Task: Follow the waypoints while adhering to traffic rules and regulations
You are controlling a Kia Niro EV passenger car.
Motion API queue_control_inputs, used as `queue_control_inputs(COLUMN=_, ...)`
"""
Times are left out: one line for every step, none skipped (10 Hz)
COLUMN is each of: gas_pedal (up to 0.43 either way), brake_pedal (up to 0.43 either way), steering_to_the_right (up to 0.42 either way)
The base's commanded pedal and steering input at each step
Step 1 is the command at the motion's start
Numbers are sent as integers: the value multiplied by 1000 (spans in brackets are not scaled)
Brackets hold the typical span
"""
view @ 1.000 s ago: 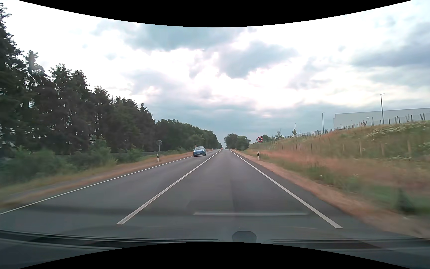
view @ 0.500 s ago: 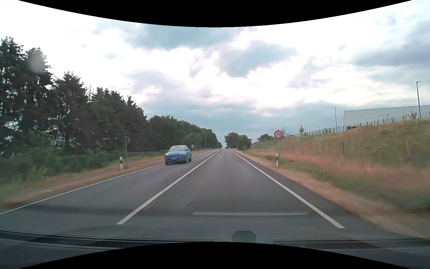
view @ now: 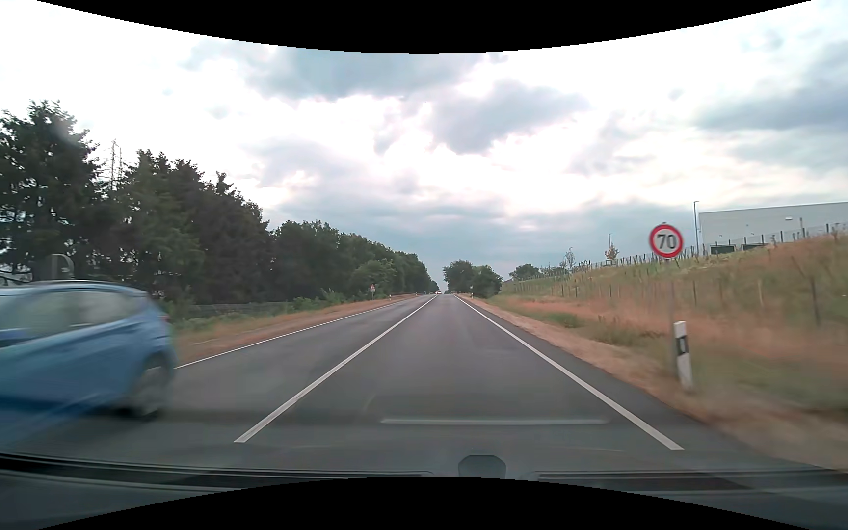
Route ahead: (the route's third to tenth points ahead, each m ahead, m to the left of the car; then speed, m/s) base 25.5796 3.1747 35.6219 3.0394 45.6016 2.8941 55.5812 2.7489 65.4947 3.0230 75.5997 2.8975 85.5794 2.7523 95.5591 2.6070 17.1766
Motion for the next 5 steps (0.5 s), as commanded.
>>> queue_control_inputs(gas_pedal=189, brake_pedal=0, steering_to_the_right=-4)
queue_control_inputs(gas_pedal=189, brake_pedal=0, steering_to_the_right=-4)
queue_control_inputs(gas_pedal=189, brake_pedal=0, steering_to_the_right=-4)
queue_control_inputs(gas_pedal=197, brake_pedal=0, steering_to_the_right=-4)
queue_control_inputs(gas_pedal=197, brake_pedal=0, steering_to_the_right=-4)
